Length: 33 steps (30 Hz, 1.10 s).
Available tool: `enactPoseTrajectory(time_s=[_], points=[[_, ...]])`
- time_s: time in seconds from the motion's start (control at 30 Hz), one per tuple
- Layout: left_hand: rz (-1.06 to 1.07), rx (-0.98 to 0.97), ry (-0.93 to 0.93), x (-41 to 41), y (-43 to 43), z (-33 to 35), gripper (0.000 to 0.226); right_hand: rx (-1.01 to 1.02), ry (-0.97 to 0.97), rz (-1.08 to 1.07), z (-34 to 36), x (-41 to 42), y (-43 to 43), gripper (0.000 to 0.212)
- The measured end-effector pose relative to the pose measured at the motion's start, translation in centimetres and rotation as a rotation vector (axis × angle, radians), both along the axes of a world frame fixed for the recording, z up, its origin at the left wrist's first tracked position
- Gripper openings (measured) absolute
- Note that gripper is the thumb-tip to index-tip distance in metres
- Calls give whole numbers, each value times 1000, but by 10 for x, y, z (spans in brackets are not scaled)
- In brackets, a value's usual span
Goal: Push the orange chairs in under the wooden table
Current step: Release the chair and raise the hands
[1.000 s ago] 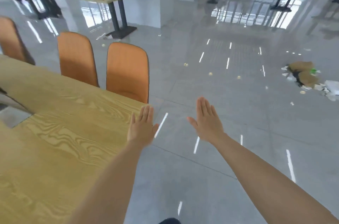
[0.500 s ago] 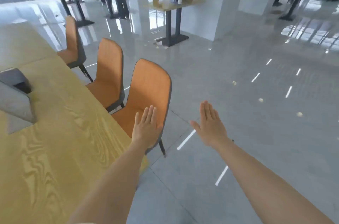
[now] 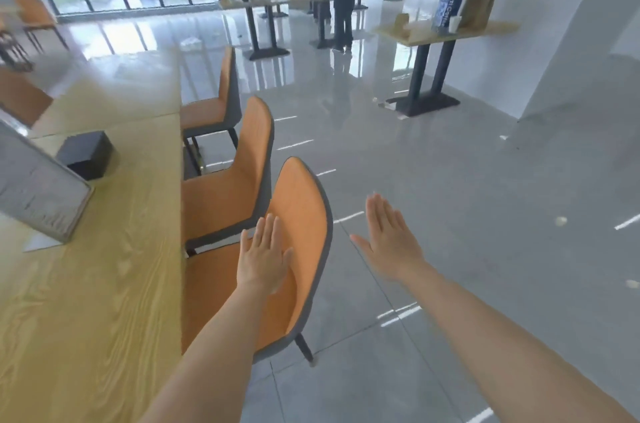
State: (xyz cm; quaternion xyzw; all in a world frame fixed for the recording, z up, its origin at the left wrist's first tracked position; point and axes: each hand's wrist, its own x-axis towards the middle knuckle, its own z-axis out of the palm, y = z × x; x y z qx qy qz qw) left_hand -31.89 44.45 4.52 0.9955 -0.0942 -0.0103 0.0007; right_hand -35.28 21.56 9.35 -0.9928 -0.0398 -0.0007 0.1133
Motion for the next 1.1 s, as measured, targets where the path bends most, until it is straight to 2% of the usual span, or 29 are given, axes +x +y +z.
enactPoseTrajectory(time_s=[0.2, 0.37, 0.8, 1.1], points=[[175, -9, -14, 57, -55, 18, 64, -12, -58, 170, 20, 106, -64, 74], [309, -8, -44, 117, -66, 23, 64, 12, -30, 272, 8, 199, -77, 75], [611, -74, -50, 338, -32, 4, 65, -20, 28, 557, 0, 473, -17, 74], [834, -149, -15, 468, -34, -28, 66, -92, 75, 835, -38, 643, 32, 81]])
